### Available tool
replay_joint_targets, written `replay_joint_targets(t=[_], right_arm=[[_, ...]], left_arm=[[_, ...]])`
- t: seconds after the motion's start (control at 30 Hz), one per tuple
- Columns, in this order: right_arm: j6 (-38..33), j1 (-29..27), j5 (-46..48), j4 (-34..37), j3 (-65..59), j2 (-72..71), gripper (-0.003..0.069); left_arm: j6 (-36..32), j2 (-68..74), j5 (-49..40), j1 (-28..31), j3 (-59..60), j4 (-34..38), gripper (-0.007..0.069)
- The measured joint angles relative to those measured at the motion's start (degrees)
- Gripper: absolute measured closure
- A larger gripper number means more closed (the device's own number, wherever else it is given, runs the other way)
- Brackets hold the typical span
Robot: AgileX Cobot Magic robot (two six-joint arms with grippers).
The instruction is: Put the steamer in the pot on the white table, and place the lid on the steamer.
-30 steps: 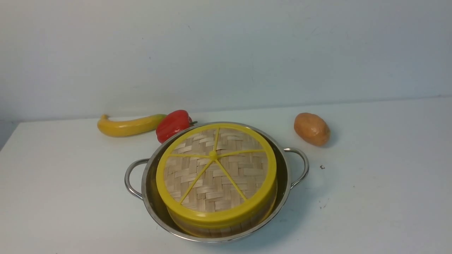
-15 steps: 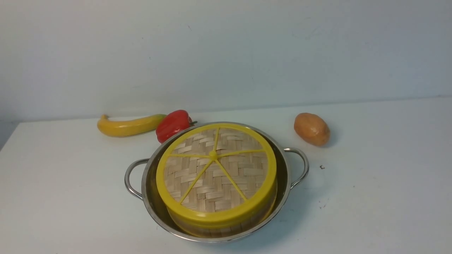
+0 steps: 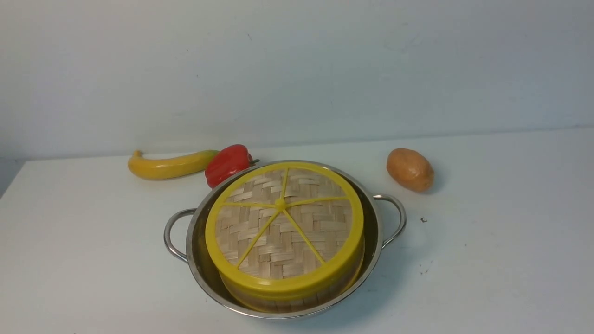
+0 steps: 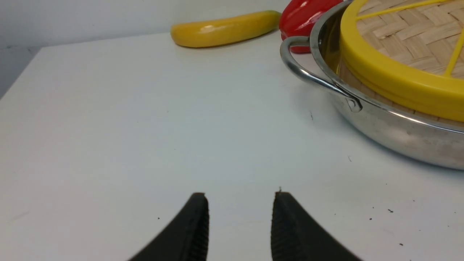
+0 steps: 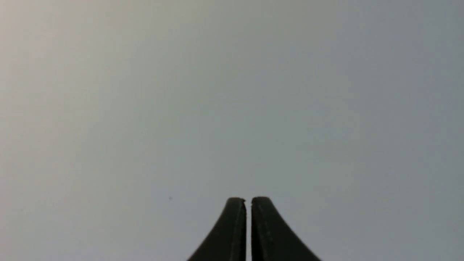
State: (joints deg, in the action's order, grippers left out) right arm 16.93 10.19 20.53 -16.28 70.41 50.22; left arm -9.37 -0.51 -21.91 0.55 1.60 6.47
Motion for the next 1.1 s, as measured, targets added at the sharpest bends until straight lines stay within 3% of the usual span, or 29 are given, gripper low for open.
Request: replay_joint_targets(t=[0.33,0.87,1.1], right_arm=[[3.9,-7.9,-4.4,0.1,-26.2,-15.6,0.0632],[5.4,-8.1,-9.5,-2.3,-60.2,-43.6,0.0615],[5.8,-8.1,-10.6,-3.7,-68.7,-50.5,0.0613]], left_arm=[[0.0,0.0,0.0,0.0,0.0,0.0,0.0386],[0.0,0.0,0.0,0.0,0.0,0.0,0.0386],[0.0,0.0,0.0,0.0,0.0,0.0,0.0386]])
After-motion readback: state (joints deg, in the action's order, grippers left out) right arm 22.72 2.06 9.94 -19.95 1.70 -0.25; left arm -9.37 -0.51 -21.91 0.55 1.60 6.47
